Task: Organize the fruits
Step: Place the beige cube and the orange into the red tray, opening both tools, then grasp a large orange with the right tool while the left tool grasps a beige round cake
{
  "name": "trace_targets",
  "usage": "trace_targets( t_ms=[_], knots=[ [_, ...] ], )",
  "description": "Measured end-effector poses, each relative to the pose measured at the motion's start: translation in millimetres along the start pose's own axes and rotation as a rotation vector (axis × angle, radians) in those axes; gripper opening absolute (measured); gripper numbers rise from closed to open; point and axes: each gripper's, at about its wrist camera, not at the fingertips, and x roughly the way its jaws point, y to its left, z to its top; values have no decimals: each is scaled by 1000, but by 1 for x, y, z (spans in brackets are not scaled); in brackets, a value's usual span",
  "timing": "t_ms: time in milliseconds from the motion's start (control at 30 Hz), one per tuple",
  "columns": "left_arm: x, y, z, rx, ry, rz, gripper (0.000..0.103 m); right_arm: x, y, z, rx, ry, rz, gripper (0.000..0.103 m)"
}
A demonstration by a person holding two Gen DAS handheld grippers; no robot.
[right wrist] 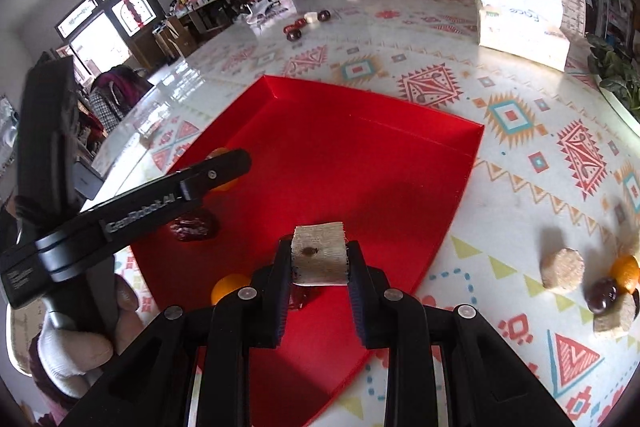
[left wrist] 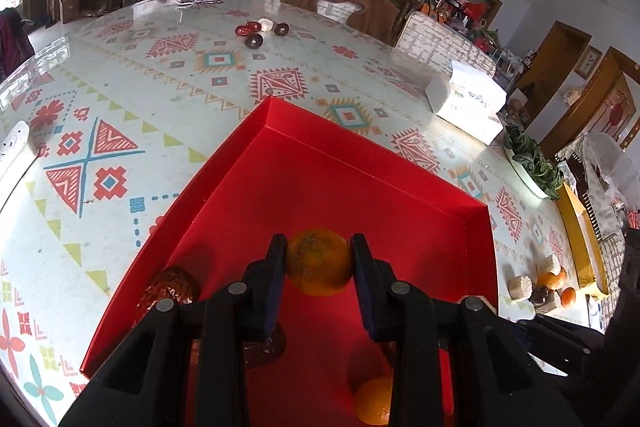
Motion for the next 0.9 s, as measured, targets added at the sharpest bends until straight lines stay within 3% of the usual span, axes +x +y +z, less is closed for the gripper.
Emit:
trace_targets(
  t_ms=[133, 200, 300, 467, 667, 900],
  knots=[
    [-2, 2, 0, -14, -3, -2, 33, 5, -2, 2, 7, 2, -2, 30],
    [-7, 3, 0, -24, -15, -6, 45, 4, -2, 2, 18, 3, 1, 30],
    [-17, 4, 1, -40, -42, -9, 54, 2, -3, 3, 24, -7, 9, 32],
    [-33, 3, 0, -57, -68, -12, 57, -14, -11, 3, 49, -45, 21, 32],
    [-55, -12, -5, -46, -91, -33, 63, -52, -31, -2, 90, -121, 14, 32],
    [-76, -59, -20, 36, -96, -108, 65, -119, -94, -25, 176, -221, -64, 33]
  ],
)
